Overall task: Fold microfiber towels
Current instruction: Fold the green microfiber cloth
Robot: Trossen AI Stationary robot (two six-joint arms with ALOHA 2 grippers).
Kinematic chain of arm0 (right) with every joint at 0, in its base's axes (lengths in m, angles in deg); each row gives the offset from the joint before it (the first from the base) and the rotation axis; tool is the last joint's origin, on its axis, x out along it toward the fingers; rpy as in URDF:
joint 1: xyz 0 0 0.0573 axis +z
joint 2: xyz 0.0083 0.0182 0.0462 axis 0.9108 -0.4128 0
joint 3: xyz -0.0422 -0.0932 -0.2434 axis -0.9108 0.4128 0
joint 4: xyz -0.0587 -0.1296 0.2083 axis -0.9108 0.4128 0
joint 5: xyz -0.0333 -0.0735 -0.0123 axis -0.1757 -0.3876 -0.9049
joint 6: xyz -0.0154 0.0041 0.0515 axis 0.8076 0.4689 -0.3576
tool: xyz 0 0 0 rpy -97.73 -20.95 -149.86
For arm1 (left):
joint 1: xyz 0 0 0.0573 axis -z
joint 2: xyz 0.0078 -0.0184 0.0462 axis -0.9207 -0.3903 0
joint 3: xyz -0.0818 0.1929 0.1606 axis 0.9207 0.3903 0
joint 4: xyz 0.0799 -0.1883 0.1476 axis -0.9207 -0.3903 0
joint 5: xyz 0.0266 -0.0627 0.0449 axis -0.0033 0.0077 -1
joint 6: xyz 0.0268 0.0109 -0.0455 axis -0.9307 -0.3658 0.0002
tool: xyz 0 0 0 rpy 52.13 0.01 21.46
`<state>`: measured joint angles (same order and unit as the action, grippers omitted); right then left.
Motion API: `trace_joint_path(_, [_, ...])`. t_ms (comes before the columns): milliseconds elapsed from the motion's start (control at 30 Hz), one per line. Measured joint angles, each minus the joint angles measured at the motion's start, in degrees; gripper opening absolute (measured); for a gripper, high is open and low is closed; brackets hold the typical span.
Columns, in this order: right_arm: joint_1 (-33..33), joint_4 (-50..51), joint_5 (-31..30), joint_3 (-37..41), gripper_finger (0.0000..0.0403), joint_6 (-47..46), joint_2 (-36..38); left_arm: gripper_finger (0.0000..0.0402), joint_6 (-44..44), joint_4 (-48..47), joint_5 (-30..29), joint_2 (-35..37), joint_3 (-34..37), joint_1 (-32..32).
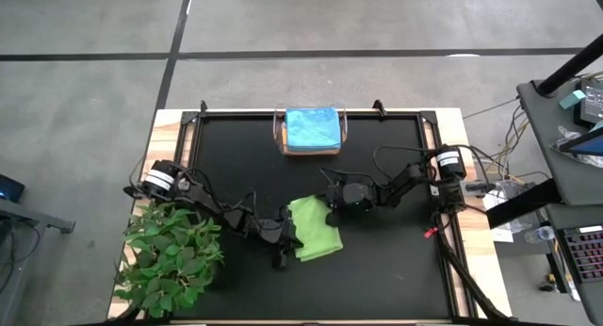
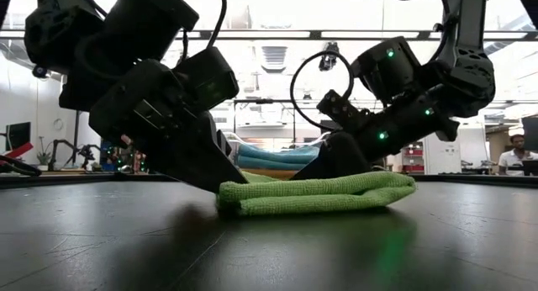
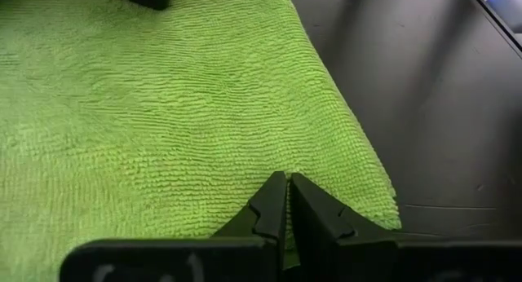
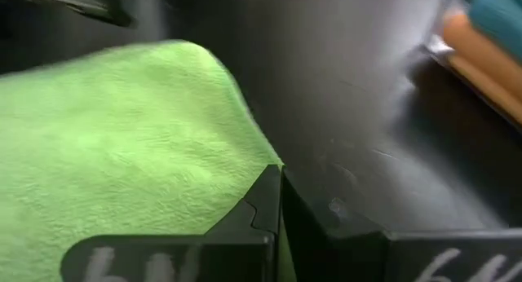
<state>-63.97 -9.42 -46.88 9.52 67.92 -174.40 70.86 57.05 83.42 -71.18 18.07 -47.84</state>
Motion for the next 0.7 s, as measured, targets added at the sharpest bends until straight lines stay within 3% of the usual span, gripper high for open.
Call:
trace_joint_path(233, [-0.91, 0.49, -1.08, 0.4, 0.0009, 0.69, 1.36, 0.0005, 0.04, -0.07, -0.02, 0.0, -0.02, 0.0])
trace_joint_path(433, [2.0, 6.58, -0.46, 0.82, 0.0009, 0.06, 8.77, 0.0005, -0.03, -1.24, -0.01, 1.28, 0.1, -0.07])
trace_joint_path(700, [7.07, 22.95, 14.04, 0.95, 0.0009, -2.91, 20.71, 0.0005, -3.45, -1.35, -0.09, 4.67, 0.26, -0.35])
